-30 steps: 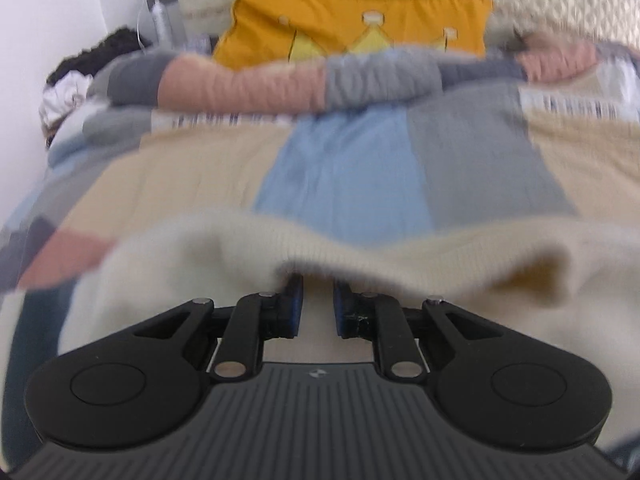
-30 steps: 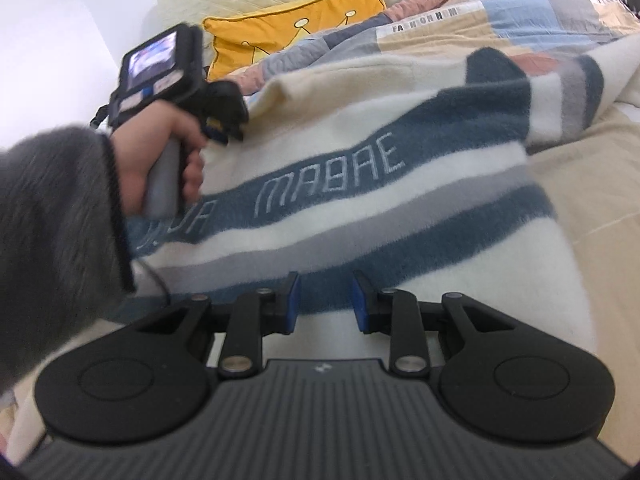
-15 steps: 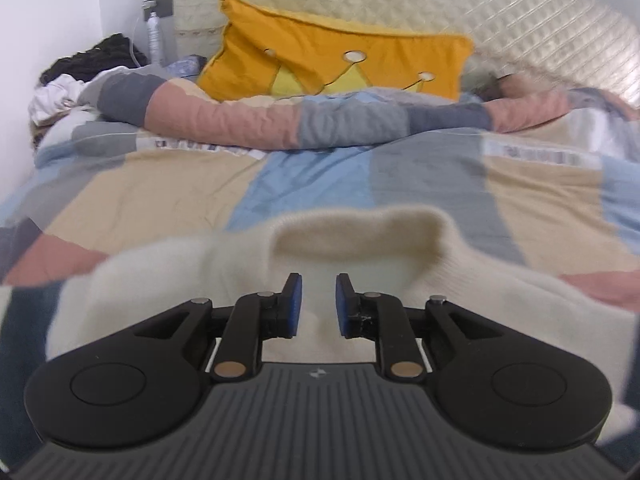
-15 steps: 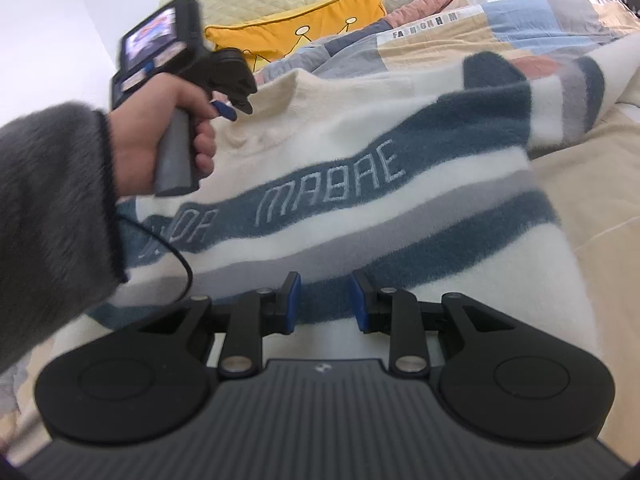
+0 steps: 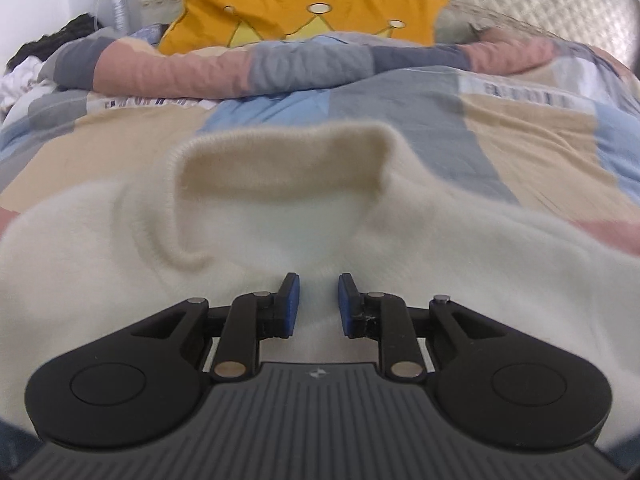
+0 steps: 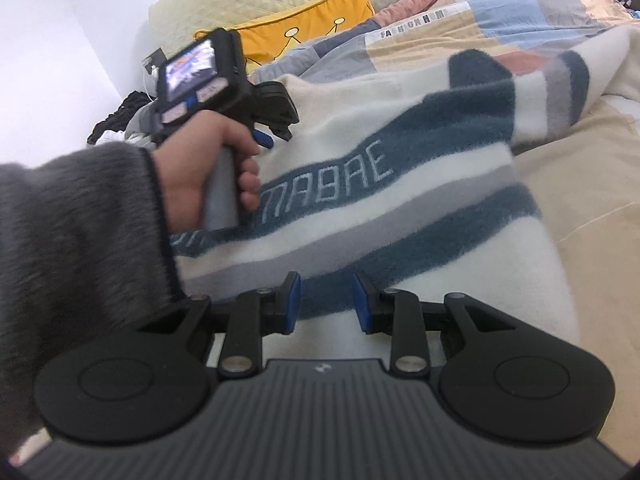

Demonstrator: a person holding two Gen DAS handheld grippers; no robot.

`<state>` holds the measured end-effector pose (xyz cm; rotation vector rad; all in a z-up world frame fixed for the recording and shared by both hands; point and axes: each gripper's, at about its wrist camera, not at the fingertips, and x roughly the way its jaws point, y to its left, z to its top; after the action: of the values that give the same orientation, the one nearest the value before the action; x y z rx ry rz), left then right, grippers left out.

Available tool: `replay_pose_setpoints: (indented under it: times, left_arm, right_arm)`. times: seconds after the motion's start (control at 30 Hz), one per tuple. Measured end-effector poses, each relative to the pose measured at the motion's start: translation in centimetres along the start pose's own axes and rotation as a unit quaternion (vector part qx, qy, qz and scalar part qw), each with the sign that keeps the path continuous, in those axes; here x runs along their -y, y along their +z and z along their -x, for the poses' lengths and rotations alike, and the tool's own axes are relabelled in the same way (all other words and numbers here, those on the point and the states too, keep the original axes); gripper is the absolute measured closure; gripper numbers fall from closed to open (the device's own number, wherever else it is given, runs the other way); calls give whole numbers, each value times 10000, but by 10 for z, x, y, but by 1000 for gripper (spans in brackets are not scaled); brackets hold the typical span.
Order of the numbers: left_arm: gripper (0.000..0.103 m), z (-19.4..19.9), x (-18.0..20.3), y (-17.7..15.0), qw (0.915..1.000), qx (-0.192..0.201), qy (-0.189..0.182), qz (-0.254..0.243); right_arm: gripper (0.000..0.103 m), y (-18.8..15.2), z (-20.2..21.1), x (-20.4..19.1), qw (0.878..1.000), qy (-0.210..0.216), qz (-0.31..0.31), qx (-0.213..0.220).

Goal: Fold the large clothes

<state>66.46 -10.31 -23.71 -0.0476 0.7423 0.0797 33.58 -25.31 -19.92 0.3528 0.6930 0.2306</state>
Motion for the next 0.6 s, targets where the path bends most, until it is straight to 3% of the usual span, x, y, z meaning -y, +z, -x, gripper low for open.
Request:
replay_pose_setpoints:
  times: [0.13, 0.3, 0.6]
  left_arm:
    - [77, -10, 1, 6, 9999, 70, 102, 96]
    - [77, 6, 3, 8, 9999, -22, 125, 78]
    - [77, 117, -21, -26, 9998, 117, -134, 78]
  right_arm:
    - [73, -2, -8, -1, 9999, 2, 128, 19]
    - [73, -4, -11, -6, 9995, 2, 317, 68]
    - [70, 1, 6, -4, 9989, 67, 330, 314]
